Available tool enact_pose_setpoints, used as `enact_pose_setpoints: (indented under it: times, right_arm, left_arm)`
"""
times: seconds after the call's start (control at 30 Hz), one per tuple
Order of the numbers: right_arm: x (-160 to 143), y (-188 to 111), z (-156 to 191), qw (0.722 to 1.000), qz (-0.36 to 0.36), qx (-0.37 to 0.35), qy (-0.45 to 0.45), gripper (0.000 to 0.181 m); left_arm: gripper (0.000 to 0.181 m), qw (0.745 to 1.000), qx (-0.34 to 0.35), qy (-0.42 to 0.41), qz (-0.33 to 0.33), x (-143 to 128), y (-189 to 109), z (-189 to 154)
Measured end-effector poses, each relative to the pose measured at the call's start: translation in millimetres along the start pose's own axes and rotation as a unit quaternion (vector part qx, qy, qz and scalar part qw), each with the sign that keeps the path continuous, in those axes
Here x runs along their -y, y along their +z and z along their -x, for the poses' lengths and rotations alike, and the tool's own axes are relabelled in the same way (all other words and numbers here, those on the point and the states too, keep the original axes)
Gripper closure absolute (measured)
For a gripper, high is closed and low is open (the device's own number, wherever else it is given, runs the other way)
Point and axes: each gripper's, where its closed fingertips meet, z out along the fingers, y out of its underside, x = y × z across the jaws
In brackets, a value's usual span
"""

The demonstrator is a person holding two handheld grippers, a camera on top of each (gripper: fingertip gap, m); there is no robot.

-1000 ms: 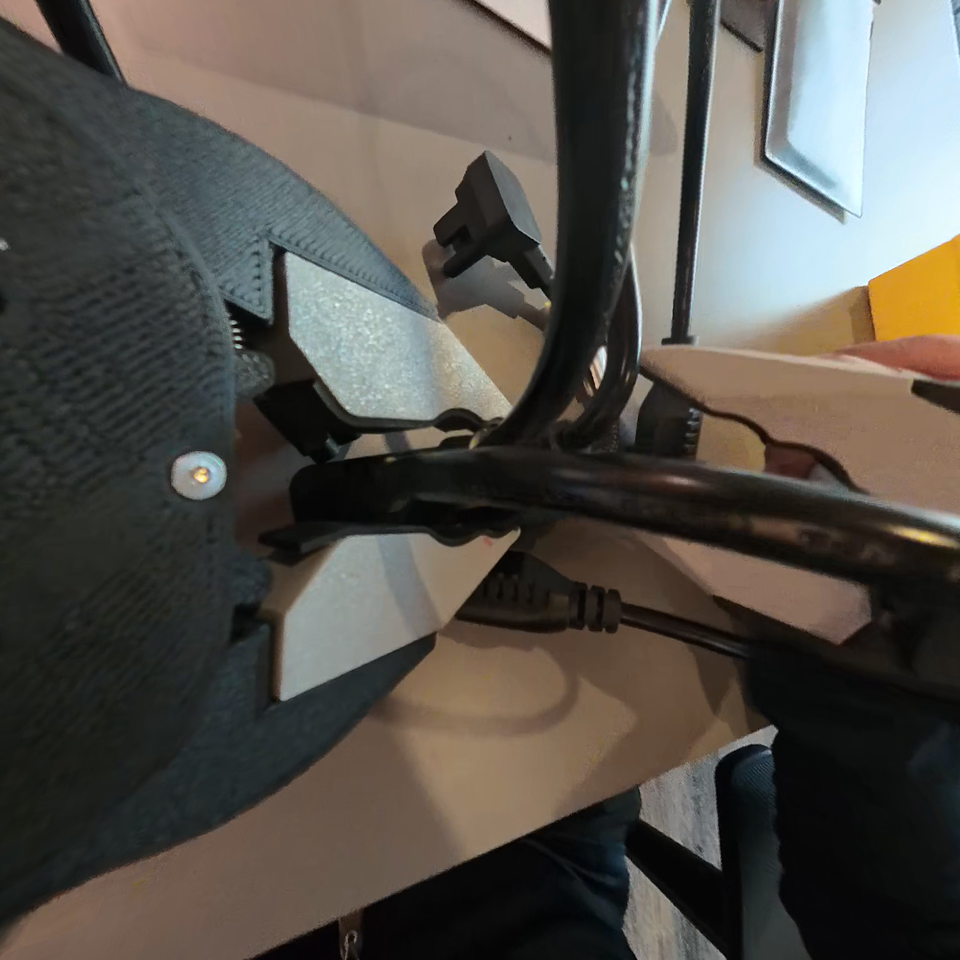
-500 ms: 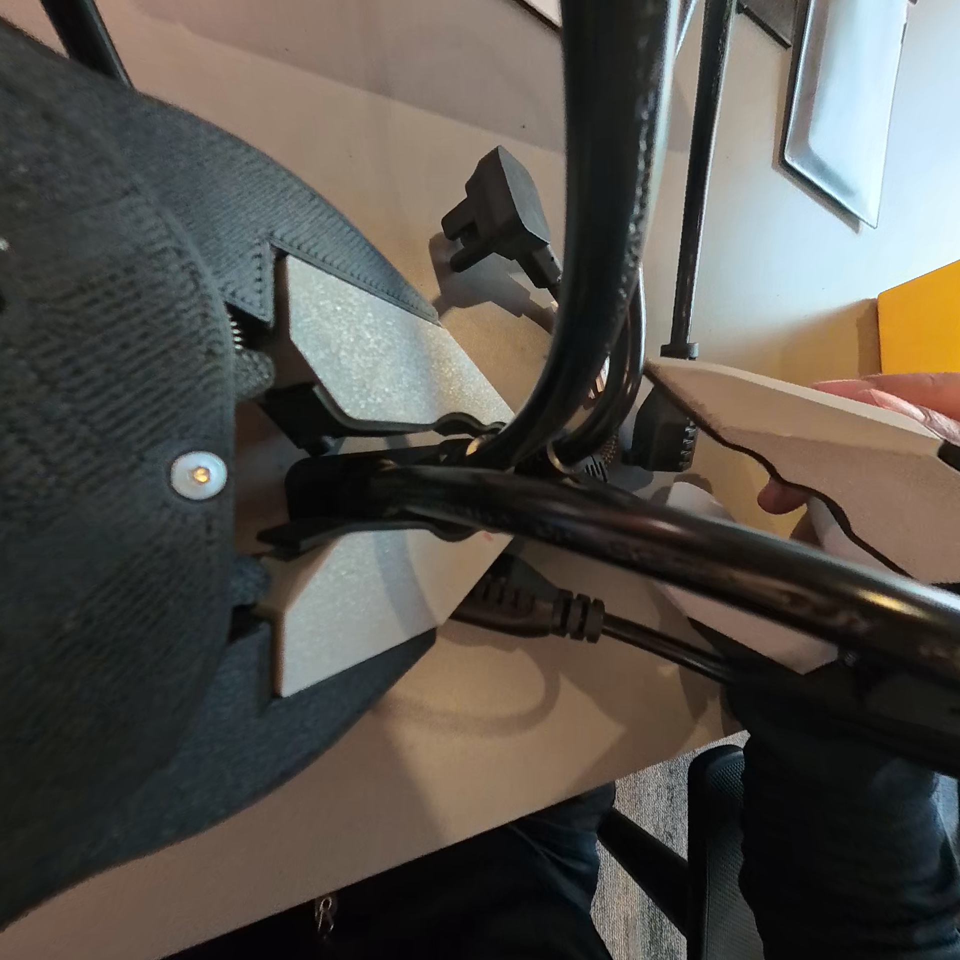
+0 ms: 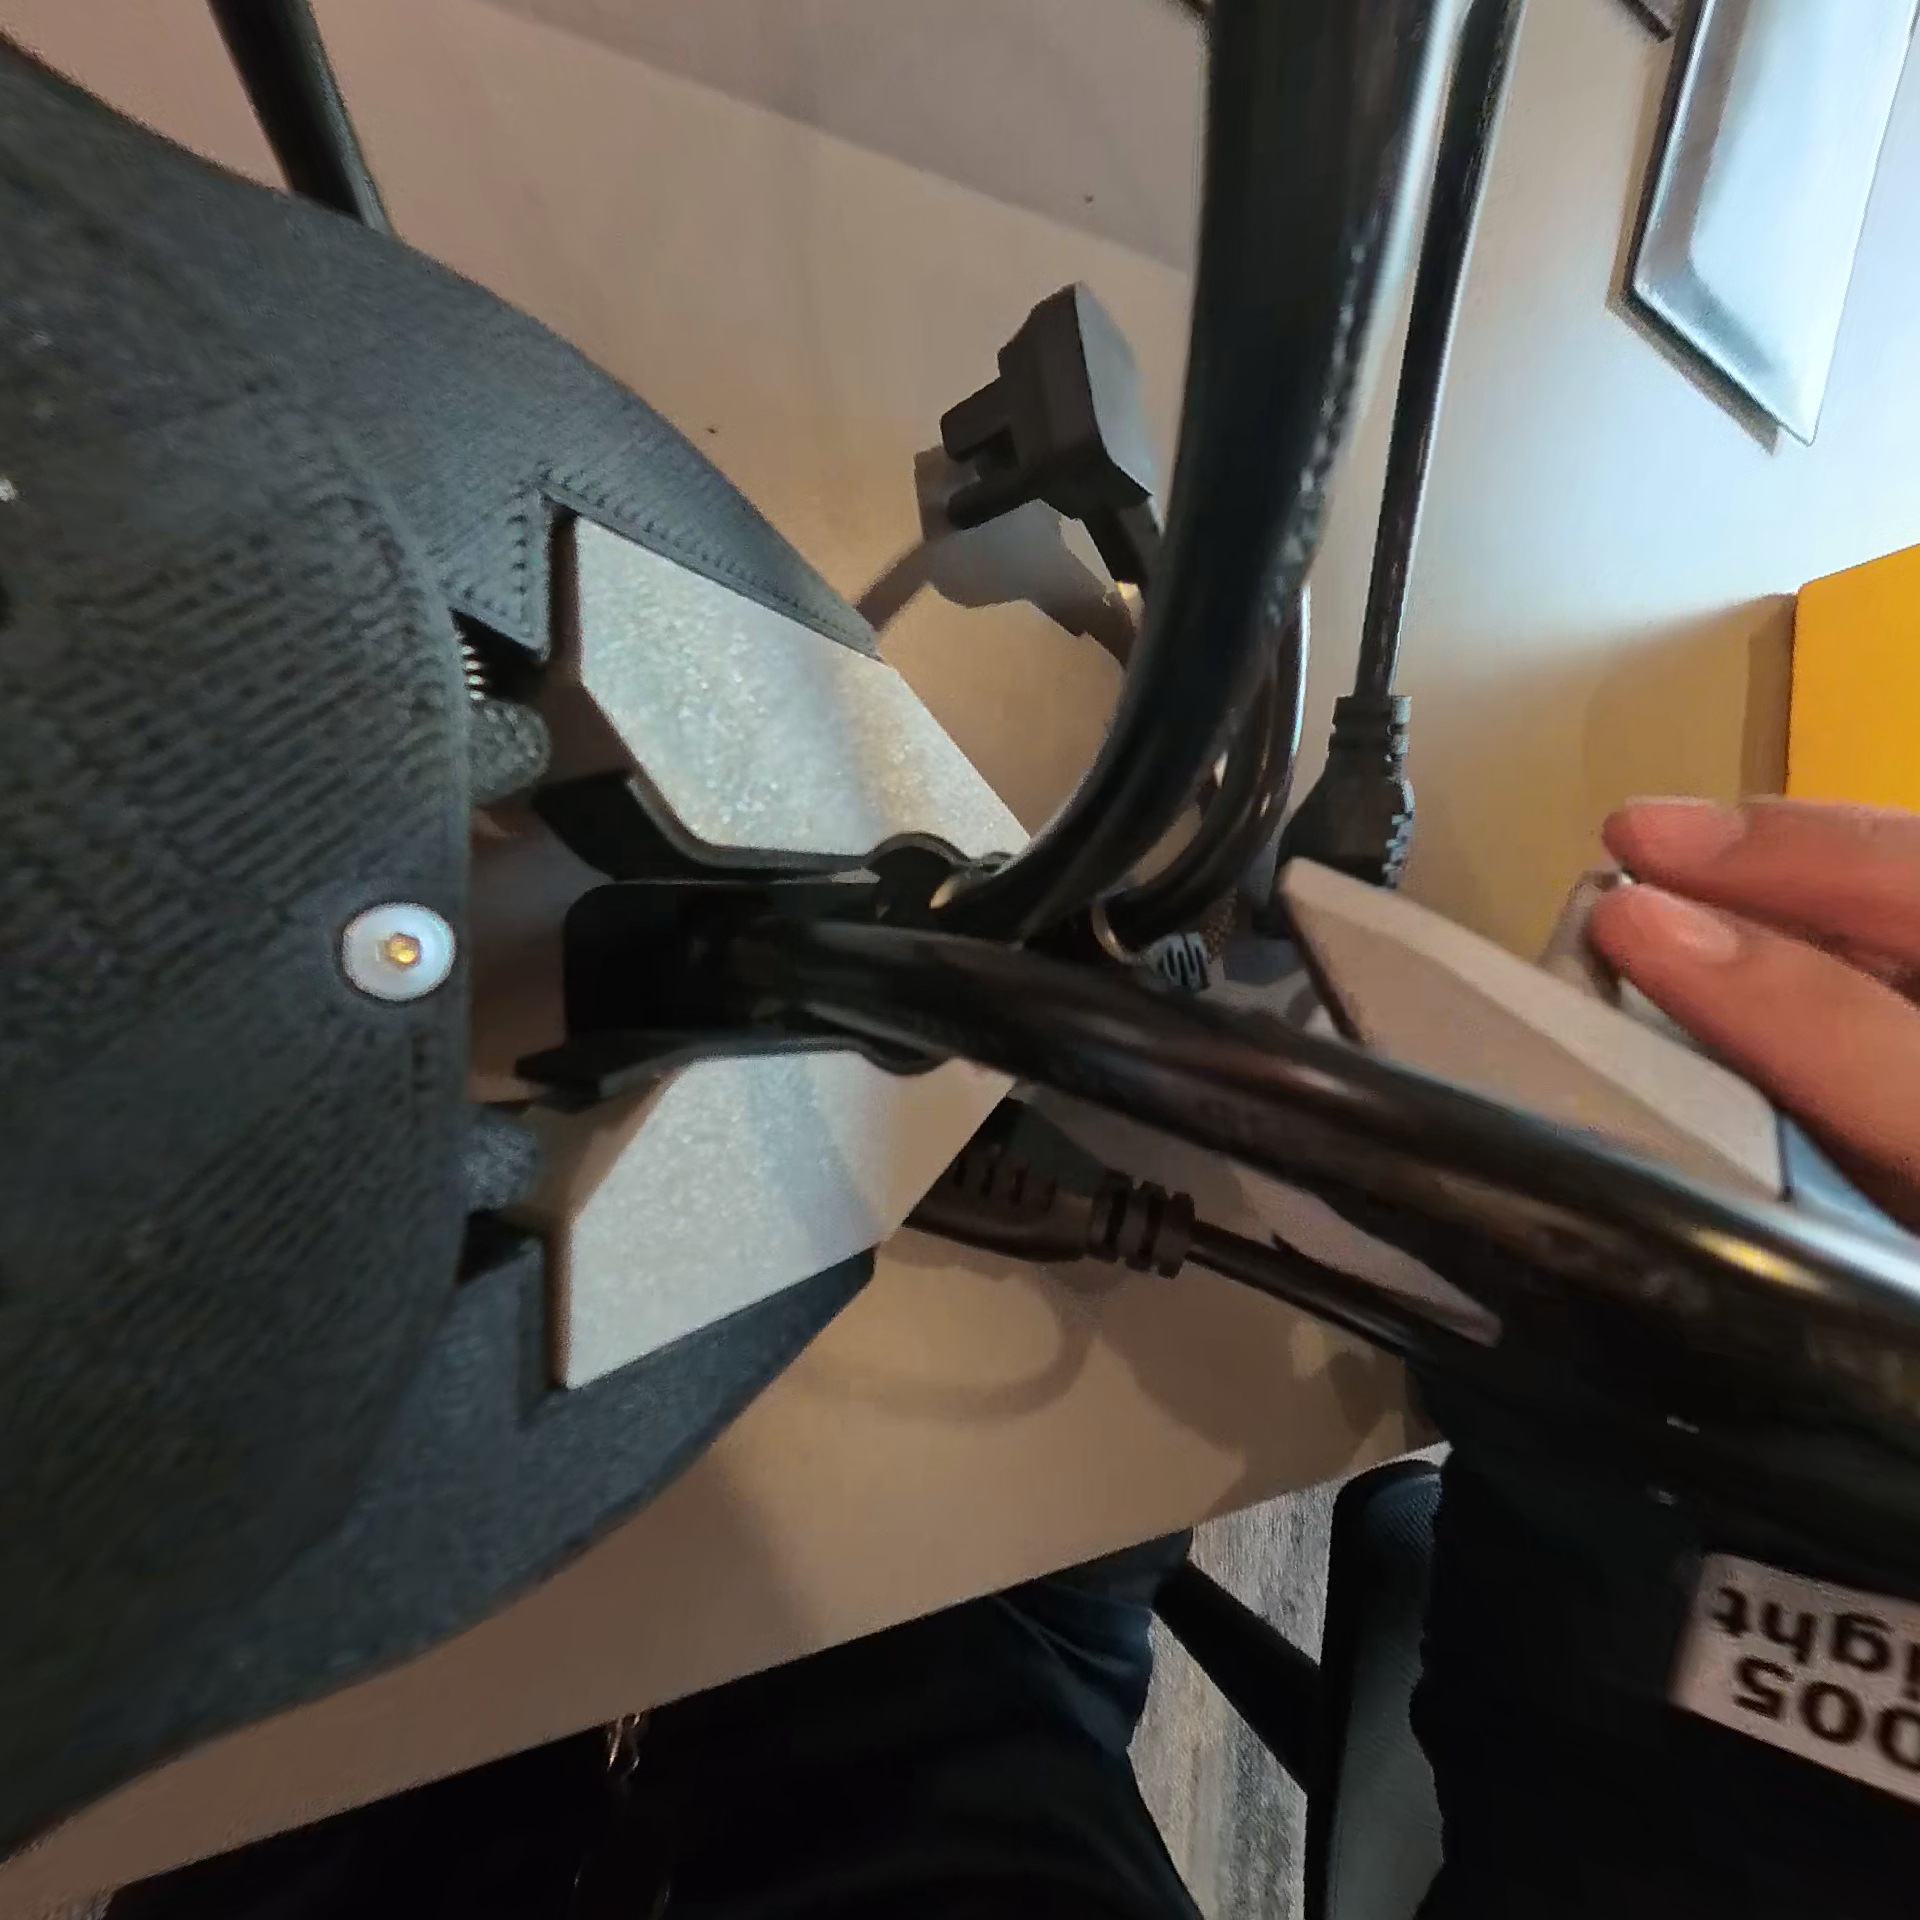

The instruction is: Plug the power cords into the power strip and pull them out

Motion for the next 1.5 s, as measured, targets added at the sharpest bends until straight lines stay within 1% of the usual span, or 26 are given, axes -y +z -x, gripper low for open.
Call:
enact_pose_setpoints:
  times: [0.13, 0.23, 0.37, 0.8, 0.9, 1.2, 1.4, 1.5]
  right_arm:
    - [0.5, -2.5, -1.8, 1.0, 0.004, 0.02, 0.009, 0.147]
    - [0.5, -2.2, -0.9, 1.0, 0.002, 0.023, 0.008, 0.15]
    - [0.1, -3.1, -2.7, 1.0, 0.002, 0.016, 0.006, 0.147]
    - [0.5, -4.1, -2.3, 1.0, 0.003, 0.011, 0.0, 0.145]
    - [0.3, -3.8, -0.6, 1.0, 0.006, 0.014, -0.007, 0.148]
    - [-2.4, -3.5, -3.6, 1.0, 0.009, 0.007, -0.004, 0.146]
    - [-2.7, -3.3, -2.2, 0.999, 0.015, 0.008, -0.029, 0.148]
    - [-2.6, -2.5, 4.2, 0.997, 0.034, 0.023, -0.061, 0.16]
  left_arm:
    - [0.157, 1.0, 0.004, 0.013, 0.007, 0.2, 2.0, -2.2]
    - [0.157, 1.0, 0.002, 0.007, 0.007, 0.3, 1.9, -1.9]
    - [0.158, 1.0, 0.0, 0.006, 0.004, 0.8, 2.6, -2.2]
    - [0.157, 1.0, 0.001, 0.007, 0.003, 1.1, 2.8, -2.3]
    - [0.157, 1.0, 0.001, 0.007, 0.003, 1.1, 2.8, -2.1]
    - [0.157, 1.0, 0.004, 0.009, 0.004, 1.1, 3.3, -2.3]
    - [0.157, 1.0, 0.006, 0.009, 0.005, 1.1, 3.5, -2.1]
    - [0.157, 1.0, 0.014, 0.011, 0.012, 1.1, 3.8, -1.6]
